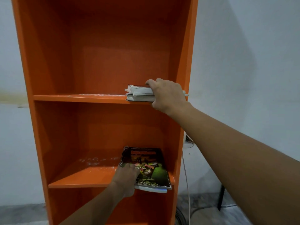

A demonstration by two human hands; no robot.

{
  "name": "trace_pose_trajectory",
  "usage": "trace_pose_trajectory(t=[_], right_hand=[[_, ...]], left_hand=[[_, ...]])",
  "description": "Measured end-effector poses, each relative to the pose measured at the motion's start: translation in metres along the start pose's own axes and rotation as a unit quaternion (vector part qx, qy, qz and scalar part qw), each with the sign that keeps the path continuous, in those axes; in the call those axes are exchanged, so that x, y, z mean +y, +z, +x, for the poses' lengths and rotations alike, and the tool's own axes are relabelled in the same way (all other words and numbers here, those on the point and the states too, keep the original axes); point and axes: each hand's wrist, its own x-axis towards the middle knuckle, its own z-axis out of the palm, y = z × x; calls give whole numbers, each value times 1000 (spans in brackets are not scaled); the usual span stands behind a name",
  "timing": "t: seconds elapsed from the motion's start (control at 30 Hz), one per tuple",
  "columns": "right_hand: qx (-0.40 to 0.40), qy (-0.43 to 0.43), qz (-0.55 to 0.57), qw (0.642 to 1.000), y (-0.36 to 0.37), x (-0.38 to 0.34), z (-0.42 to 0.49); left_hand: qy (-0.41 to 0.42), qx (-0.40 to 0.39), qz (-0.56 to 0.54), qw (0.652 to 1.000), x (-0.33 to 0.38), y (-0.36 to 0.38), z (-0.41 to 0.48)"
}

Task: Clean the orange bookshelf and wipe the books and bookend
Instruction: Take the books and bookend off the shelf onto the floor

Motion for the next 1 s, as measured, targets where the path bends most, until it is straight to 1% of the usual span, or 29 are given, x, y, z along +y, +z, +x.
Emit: trace_pose_trajectory(t=[0.03, 0.13, 0.27, 0.33, 0.53, 0.63, 0.8, 0.87, 1.0], right_hand=[[-2, 5, 7, 1000, -2, -1, -1], [-3, 29, 18, 999, 5, 1, -3], [-15, 1, 12, 1000, 5, 2, -2], [-18, -19, 12, 1000, 2, 4, -2], [-13, -53, 6, 998, -11, 10, -11], [-1, -52, 15, 999, -14, 10, -16], [27, -16, 42, 999, -25, 6, -20], [41, -16, 46, 998, -35, 5, -21], [71, -28, 49, 996, -56, 3, -26]], left_hand=[[-10, 0, -3, 1000, 1, 4, 1], [2, -8, -6, 1000, 4, 10, 4], [55, -9, 0, 998, 2, 20, 5], [70, 1, -16, 997, 0, 18, 3], [76, 73, -103, 989, -18, -15, -2], [75, 106, -113, 985, -34, -35, -1], [70, 186, -103, 975, -58, -66, -14], [70, 200, -101, 972, -66, -79, -23], [40, 234, -127, 963, -81, -95, -38]])
